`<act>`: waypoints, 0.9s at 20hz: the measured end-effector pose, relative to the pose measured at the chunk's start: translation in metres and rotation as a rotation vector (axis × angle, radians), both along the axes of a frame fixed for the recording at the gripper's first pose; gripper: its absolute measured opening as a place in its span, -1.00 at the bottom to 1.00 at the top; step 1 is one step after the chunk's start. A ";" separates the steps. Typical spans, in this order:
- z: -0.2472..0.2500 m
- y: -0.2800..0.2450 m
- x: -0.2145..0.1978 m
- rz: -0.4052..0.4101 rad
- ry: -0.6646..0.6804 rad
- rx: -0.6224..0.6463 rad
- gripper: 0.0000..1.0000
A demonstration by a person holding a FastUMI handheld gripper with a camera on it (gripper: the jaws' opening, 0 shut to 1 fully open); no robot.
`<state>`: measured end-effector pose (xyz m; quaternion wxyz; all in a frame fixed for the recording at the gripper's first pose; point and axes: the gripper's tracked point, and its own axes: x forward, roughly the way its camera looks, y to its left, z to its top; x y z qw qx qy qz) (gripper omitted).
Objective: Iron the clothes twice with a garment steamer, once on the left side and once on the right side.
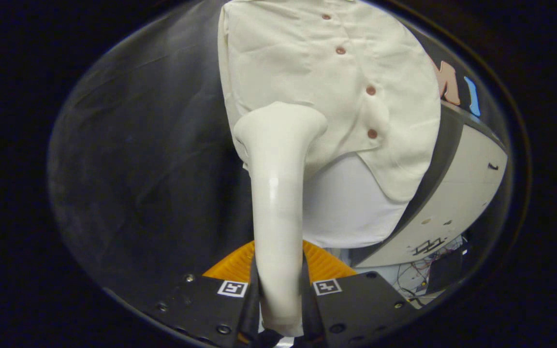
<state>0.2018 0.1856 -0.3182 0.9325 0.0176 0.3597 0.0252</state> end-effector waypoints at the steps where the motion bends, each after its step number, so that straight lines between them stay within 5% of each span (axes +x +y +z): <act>1: 0.013 -0.001 -0.003 -0.002 -0.017 0.012 -0.30; 18: 0.236 -0.073 0.022 -0.118 -0.450 -0.036 -0.31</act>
